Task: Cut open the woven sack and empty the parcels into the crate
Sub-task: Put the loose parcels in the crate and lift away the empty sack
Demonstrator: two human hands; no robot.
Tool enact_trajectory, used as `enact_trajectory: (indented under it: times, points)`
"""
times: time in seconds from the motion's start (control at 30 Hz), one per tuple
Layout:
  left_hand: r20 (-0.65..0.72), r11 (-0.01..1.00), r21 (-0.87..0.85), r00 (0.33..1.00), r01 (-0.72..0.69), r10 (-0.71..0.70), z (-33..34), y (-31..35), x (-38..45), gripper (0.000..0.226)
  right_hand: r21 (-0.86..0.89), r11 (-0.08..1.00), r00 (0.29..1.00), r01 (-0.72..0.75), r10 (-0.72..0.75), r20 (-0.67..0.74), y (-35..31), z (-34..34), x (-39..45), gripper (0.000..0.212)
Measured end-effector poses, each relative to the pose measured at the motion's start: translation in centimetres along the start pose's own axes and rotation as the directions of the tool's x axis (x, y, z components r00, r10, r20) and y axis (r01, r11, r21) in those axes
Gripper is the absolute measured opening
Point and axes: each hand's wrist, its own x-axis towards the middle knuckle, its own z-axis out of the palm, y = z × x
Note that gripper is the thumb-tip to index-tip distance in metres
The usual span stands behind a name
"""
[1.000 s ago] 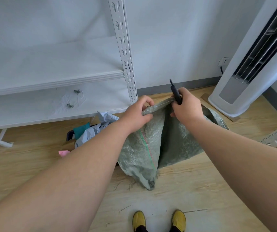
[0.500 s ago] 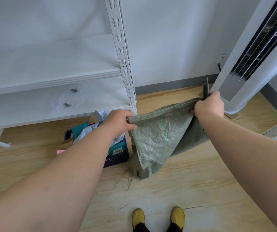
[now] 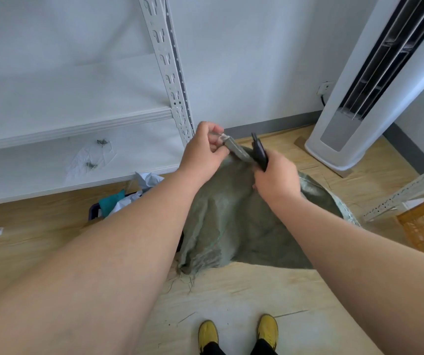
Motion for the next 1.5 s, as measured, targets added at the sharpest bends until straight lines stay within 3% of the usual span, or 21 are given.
enact_trajectory:
  times: [0.1, 0.2, 0.27, 0.33, 0.43, 0.53, 0.67, 0.77, 0.8, 0.93, 1.17, 1.3, 1.37, 1.43, 1.47, 1.5]
  points:
    - [0.219, 0.988, 0.052, 0.963, 0.149, -0.156, 0.8, -1.3, -0.3, 0.059, -0.029, 0.998, 0.987, 0.053, -0.057, -0.15, -0.6, -2.7, 1.5, 0.013]
    - [0.33, 0.931, 0.275, 0.885, 0.242, -0.327, 2.6, -2.9, -1.4, 0.042, -0.129, 0.989, 0.967, 0.078, -0.106, -0.231, -0.8, -5.8, 3.2, 0.021]
    - [0.381, 0.915, 0.357, 0.864, 0.191, -0.329, 4.7, -3.4, -2.4, 0.028, -0.21, 0.977, 0.96, 0.038, -0.094, -0.265, -0.2, -7.6, 4.7, 0.027]
    - [0.413, 0.92, 0.363, 0.86, 0.147, -0.3, 7.3, -3.1, -3.2, 0.021, -0.264, 0.964, 0.977, -0.002, -0.054, -0.207, 0.8, -9.0, 6.2, 0.037]
    - [0.381, 0.934, 0.218, 0.857, 0.283, -0.348, 11.3, -1.4, -3.1, 0.023, -0.324, 0.946, 0.999, 0.006, -0.019, -0.037, 3.4, -9.7, 7.5, 0.065]
    - [0.31, 0.876, -0.057, 0.842, 0.479, -0.441, 14.3, 0.1, -2.2, 0.029, -0.317, 0.948, 1.0, 0.021, -0.017, 0.017, 6.0, -8.8, 7.4, 0.077]
    - [0.261, 0.74, -0.211, 0.767, 0.638, -0.586, 16.6, 0.6, -1.0, 0.03, -0.221, 0.974, 0.995, 0.048, -0.028, 0.094, 9.1, -7.6, 6.7, 0.067]
    - [0.303, 0.562, -0.323, 0.646, 0.761, -0.701, 16.9, 0.4, -0.1, 0.022, 0.049, 0.995, 0.98, -0.093, 0.082, 0.181, 11.4, -7.6, 5.7, 0.048]
    - [0.312, 0.538, -0.339, 0.631, 0.772, -0.71, 17.0, 0.2, 0.2, 0.022, 0.086, 0.985, 0.979, -0.15, 0.136, 0.149, 12.4, -7.7, 5.2, 0.045]
    - [0.342, 0.425, -0.439, 0.585, 0.791, -0.736, 17.2, -0.3, 1.5, 0.021, -0.075, 0.952, 0.951, -0.298, 0.289, -0.106, 17.5, -7.7, 2.6, 0.041]
    - [0.404, 0.376, -0.382, 0.518, 0.844, -0.754, 17.7, -0.6, 2.5, 0.034, 0.043, 0.918, 0.845, -0.394, 0.381, -0.377, 21.9, -6.4, -1.2, 0.044]
    - [0.372, 0.308, -0.478, 0.507, 0.823, -0.777, 17.0, -0.9, 3.0, 0.032, 0.085, 0.882, 0.779, -0.464, 0.452, -0.435, 22.3, -6.5, -2.0, 0.057]
    - [0.331, 0.297, -0.522, 0.511, 0.799, -0.793, 16.5, -1.0, 3.5, 0.034, 0.208, 0.75, 0.682, -0.628, 0.659, -0.317, 22.5, -6.5, -2.1, 0.066]
    - [0.324, 0.273, -0.56, 0.511, 0.782, -0.796, 16.0, -1.0, 3.9, 0.036, 0.464, 0.491, 0.56, -0.738, 0.829, 0.014, 22.5, -6.3, -2.4, 0.057]
    - [0.325, 0.269, -0.573, 0.516, 0.774, -0.793, 15.7, -0.9, 4.0, 0.034, 0.561, 0.331, 0.522, -0.759, 0.824, 0.221, 22.4, -6.1, -2.7, 0.047]
    - [0.33, 0.271, -0.58, 0.526, 0.768, -0.784, 15.4, -0.8, 4.1, 0.034, 0.596, 0.24, 0.517, -0.766, 0.781, 0.351, 22.4, -5.8, -3.0, 0.037]
